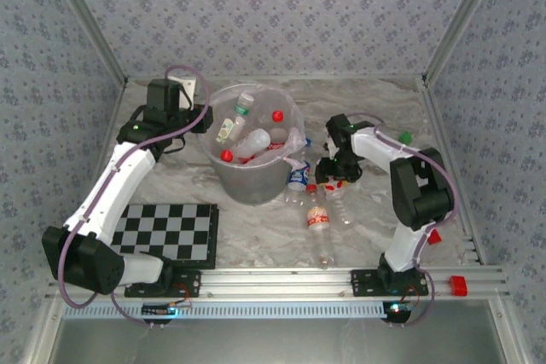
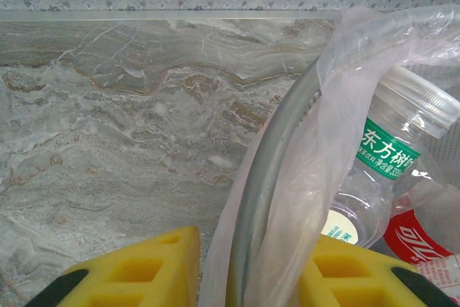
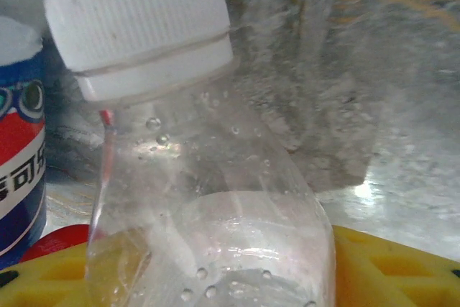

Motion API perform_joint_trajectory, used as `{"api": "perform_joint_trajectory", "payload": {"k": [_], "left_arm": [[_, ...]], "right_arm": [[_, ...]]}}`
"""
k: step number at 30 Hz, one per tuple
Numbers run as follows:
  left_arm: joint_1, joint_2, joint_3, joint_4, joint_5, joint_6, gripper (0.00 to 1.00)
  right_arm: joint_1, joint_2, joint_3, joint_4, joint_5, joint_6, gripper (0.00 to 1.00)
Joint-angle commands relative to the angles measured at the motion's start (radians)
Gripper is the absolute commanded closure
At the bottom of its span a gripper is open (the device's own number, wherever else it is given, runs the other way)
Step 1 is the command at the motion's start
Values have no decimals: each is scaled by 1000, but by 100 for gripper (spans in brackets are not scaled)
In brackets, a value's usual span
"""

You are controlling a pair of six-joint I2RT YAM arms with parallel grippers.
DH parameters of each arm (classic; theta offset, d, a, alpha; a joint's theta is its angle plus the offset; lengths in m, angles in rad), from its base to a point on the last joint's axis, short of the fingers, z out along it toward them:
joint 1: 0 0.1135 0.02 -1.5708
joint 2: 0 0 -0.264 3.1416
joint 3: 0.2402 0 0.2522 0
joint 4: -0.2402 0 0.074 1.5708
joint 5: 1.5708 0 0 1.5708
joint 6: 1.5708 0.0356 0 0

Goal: Put the plastic bottles in the bin

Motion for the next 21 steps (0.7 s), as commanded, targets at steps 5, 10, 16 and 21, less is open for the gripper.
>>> {"api": "perform_joint_trajectory", "payload": {"k": [5,10,16,21], "left_arm": [[-7,29,-1,-54,-8,25,66],[-7,23,-1,-52,1,21,66],[-7,22,2,-51,6,21,66],[-6,16,1,-52,11,21,66]], "right_arm": [[-59,-170,62,-118,39,-20,46],[-103,-337,211,-152,-32,15,51],[-87,-438,446,53,-247,129,52],[-1,-398,596,265,-308,203,56]]}}
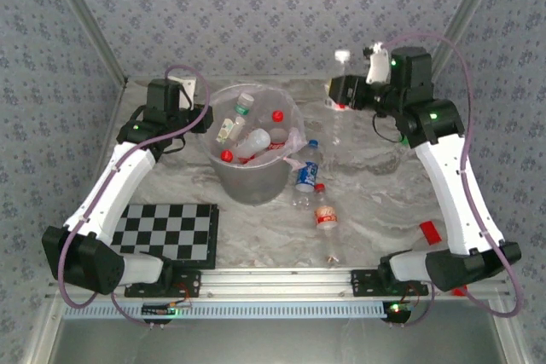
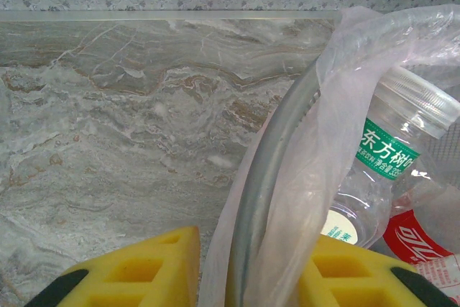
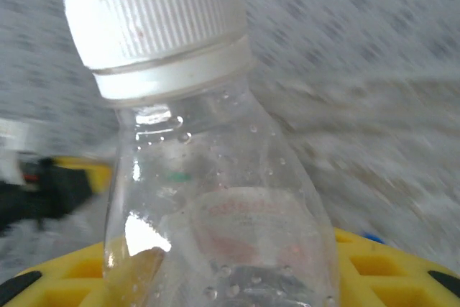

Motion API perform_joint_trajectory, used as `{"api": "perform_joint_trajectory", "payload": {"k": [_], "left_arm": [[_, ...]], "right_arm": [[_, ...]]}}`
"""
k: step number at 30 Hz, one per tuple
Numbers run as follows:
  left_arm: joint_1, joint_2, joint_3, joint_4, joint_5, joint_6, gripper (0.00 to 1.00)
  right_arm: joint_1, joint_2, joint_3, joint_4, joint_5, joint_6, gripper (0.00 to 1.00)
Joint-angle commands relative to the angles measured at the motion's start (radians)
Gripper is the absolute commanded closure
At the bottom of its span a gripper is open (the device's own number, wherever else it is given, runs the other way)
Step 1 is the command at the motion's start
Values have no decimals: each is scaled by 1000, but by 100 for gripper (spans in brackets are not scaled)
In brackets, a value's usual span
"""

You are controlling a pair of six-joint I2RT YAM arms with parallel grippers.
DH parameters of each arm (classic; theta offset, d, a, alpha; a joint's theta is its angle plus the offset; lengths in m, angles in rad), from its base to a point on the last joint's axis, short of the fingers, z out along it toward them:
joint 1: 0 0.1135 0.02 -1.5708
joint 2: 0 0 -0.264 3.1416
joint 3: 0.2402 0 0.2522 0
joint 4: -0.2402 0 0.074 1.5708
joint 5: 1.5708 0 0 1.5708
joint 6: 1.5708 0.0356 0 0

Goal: Put the plastic bottles in the bin

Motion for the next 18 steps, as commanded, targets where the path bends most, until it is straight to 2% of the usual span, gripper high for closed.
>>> {"api": "perform_joint_trajectory", "payload": {"k": [1,8,14,18], "left_arm": [[-7,16,-1,-50,10,18,66],[-8,19,1,-50,16,19,66],[-8,11,0,-48,15,16,66],[-8,8,-2,-46,8,18,66]], "right_arm": [[64,63,90,155,-78,68,56],[239,324,363,113,34,-17,56],[322,578,600,-163,133,-100,54],[356,691,677,-350,180,-154,53]]}}
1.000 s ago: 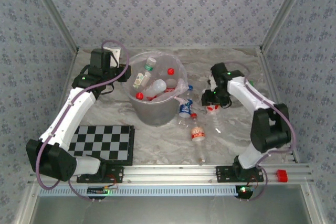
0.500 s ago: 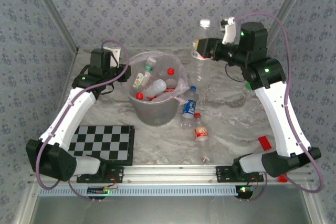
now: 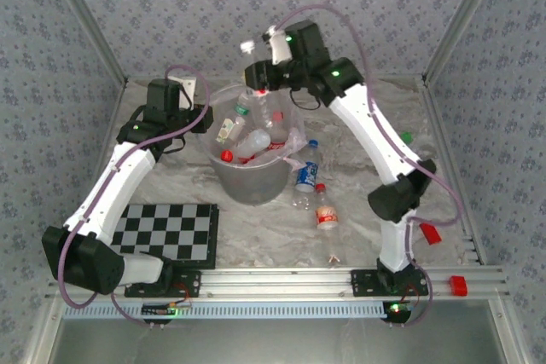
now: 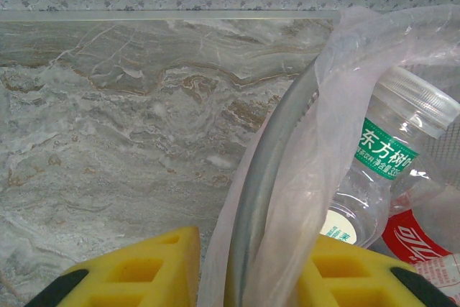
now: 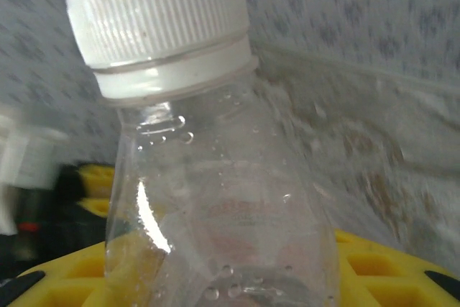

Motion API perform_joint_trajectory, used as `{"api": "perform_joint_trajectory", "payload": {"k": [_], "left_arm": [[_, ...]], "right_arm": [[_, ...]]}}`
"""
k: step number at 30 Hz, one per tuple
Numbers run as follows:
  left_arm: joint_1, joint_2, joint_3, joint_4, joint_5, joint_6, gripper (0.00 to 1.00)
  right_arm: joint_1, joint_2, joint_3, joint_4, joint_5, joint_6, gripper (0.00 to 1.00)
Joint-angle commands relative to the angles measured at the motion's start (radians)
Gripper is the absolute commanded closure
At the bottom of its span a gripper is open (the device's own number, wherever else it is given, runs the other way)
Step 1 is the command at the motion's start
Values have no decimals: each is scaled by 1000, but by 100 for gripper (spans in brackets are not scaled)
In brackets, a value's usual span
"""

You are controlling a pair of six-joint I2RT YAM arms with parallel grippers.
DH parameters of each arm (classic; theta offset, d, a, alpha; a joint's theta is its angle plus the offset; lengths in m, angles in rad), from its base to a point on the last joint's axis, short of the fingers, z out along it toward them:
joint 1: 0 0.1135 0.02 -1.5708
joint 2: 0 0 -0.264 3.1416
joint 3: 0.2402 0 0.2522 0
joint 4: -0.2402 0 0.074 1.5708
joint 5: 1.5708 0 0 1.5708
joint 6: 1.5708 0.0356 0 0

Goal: Put the plastic bottles in the bin

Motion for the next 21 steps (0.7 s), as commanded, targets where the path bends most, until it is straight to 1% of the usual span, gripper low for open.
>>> {"api": "perform_joint_trajectory", "payload": {"k": [1,4,6,9,12,13,15,18,21], "left_arm": [[-8,8,-1,-48,5,18,66],[-9,11,-2,-48,6,19,66],[-8,15,-2,-46,6,19,66],[-8,20,-2,-48,6,20,66],[-8,22,-1,-50,5,21,66],[-8,23,-1,-49,5,20,66],[-8,21,-1,-49,6,21,66],[-8,17,-1,-49,4,20,66],[-8,16,-2,-49,2,21,66]], "right_arm": [[28,57,84,-254,85,-75,52],[58,77,108,-353,144,-89,52],[67,88,111,-397,154,-84,51],[62,113,67,-409,150,-70,51],[62,148,7,-375,113,-66,50],[64,157,-17,-356,83,-62,50],[65,161,-76,-295,37,-61,50],[59,159,-161,-192,-18,-1,47],[53,189,-163,-170,-49,-1,44]]}}
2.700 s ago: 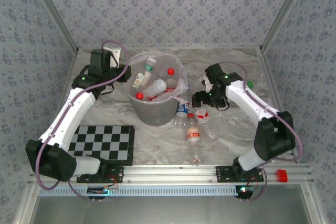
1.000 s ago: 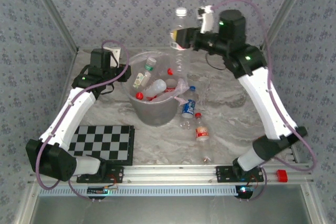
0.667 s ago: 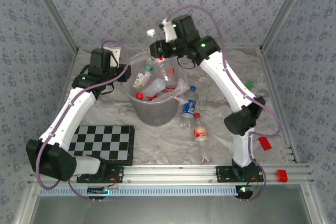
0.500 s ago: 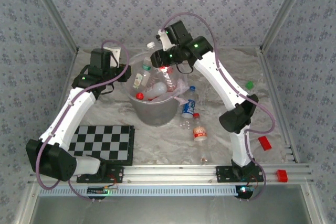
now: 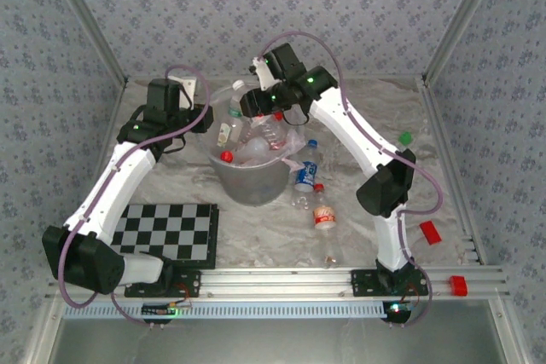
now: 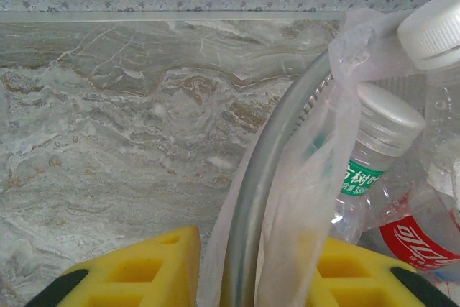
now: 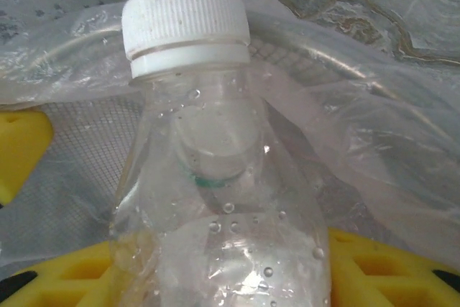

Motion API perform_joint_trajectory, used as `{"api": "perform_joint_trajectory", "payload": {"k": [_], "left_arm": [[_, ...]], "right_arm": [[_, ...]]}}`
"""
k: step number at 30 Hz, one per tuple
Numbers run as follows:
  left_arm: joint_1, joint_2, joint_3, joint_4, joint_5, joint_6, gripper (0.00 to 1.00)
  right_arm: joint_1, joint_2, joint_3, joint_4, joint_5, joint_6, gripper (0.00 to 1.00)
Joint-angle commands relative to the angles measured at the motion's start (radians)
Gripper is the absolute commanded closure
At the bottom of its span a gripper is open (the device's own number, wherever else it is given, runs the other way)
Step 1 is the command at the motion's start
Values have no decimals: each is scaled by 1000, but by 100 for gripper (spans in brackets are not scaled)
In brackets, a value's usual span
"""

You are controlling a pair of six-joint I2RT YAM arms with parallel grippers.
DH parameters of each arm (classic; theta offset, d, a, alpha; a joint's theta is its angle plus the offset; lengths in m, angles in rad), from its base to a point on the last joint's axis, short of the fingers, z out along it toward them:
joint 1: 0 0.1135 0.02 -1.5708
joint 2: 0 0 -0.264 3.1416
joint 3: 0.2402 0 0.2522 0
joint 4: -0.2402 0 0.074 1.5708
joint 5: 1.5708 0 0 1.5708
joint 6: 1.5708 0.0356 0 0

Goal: Put the plastic bottles in the bin

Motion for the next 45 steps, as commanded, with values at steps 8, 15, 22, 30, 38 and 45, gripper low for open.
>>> {"api": "perform_joint_trajectory", "payload": {"k": [8,15,22,30,38,45], "left_arm": [[-9,13,-1,-53,4,21,66],[-9,13,-2,-51,5,19,66],[-9,6,-2,-52,9,15,66],[-9,5,-2,-51,10,15,66],[-9,0,-2,-51,4,17,66],[-9,4,-2,-51,8,17,66]], "right_arm": [[15,78,81,-235,41,-17,26],[8,-20,210,-318,94,-60,10],[7,-82,204,-320,191,-73,10],[11,3,189,-333,213,-93,40],[50,25,9,-271,171,-84,55],[45,-46,72,-272,131,-84,51]]}}
